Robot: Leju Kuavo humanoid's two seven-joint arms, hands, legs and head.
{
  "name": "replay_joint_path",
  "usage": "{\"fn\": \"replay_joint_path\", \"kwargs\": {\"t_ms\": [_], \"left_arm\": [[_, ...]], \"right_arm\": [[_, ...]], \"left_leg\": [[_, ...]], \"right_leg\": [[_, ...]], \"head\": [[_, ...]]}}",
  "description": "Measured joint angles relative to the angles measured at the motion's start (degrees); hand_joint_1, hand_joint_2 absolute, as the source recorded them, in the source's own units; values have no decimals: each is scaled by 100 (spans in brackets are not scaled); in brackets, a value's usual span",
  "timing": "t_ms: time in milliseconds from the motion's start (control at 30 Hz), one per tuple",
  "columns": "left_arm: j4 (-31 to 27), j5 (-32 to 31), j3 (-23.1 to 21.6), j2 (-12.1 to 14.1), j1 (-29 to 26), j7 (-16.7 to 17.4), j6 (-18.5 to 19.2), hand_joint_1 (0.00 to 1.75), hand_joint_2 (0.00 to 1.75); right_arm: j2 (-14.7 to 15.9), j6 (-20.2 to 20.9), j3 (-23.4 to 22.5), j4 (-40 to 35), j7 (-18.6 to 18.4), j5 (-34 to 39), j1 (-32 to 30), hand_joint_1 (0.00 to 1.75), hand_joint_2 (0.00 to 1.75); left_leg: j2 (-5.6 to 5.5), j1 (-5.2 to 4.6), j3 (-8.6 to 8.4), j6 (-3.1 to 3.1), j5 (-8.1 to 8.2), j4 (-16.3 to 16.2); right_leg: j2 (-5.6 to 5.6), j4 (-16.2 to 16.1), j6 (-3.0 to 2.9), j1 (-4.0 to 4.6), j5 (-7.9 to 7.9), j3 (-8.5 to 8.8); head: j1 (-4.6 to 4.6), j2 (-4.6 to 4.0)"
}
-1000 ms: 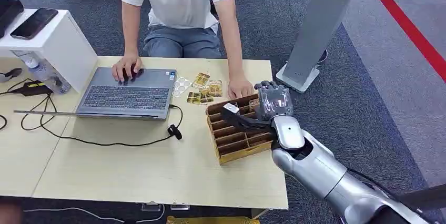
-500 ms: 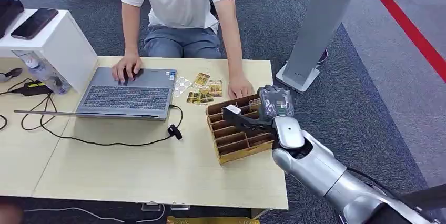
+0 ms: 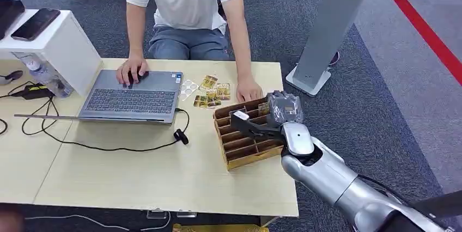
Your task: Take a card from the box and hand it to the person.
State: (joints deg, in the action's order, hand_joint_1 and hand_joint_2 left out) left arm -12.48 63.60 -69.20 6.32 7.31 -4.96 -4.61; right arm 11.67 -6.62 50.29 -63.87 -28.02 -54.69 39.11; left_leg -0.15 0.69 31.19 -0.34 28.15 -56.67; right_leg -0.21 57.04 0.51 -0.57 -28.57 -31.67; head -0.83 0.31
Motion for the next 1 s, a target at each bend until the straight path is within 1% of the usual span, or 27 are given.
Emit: {"fn": "replay_joint_path", "kwargs": {"t_ms": [33,167,233,267,300,333,400,567,633,767,1000], "left_arm": [[0,0,0,0,-2,0,0,0,0],[0,0,0,0,-7,0,0,0,0],[0,0,0,0,-9,0,0,0,0],[0,0,0,0,-8,0,0,0,0],[0,0,0,0,-9,0,0,0,0],[0,0,0,0,-9,0,0,0,0],[0,0,0,0,-9,0,0,0,0],[0,0,0,0,-10,0,0,0,0],[0,0,0,0,-9,0,0,0,0],[0,0,0,0,-9,0,0,0,0],[0,2,0,0,-10,-4,46,0,0]], "right_arm": [[0,0,11,6,0,0,0,66,175],[0,0,22,11,-2,2,-1,70,175],[0,0,24,13,-4,2,-1,89,175],[0,0,24,13,-4,2,-1,94,175],[0,0,24,13,-4,2,-1,94,175],[0,2,24,13,-4,2,-1,127,175],[0,7,26,22,-4,7,-1,131,175],[0,7,26,39,-4,9,1,131,175],[0,7,26,39,-4,9,6,138,175],[0,7,26,39,-4,9,16,131,175],[-2,35,31,39,7,33,27,133,175]], "left_leg": [[0,0,0,0,0,0],[0,0,0,0,0,0],[0,0,0,0,0,0],[0,0,0,0,0,0],[0,0,0,0,0,0],[0,0,0,0,0,0],[0,0,0,0,0,0],[0,0,-1,0,0,0],[0,0,-1,0,0,0],[0,0,-2,0,0,0],[0,0,-2,0,0,0]], "right_leg": [[0,0,0,0,0,0],[0,0,0,0,0,0],[0,0,0,0,0,0],[0,0,0,0,0,0],[0,0,0,0,0,0],[0,0,0,0,0,0],[0,0,0,0,0,0],[0,0,0,0,0,0],[0,0,0,0,0,1],[0,0,0,0,0,1],[0,0,0,0,0,2]], "head": [[-2,0],[-2,-2],[-2,0],[0,0],[0,0],[0,0],[0,0],[-2,0],[-2,0],[-2,0],[-2,0]]}}
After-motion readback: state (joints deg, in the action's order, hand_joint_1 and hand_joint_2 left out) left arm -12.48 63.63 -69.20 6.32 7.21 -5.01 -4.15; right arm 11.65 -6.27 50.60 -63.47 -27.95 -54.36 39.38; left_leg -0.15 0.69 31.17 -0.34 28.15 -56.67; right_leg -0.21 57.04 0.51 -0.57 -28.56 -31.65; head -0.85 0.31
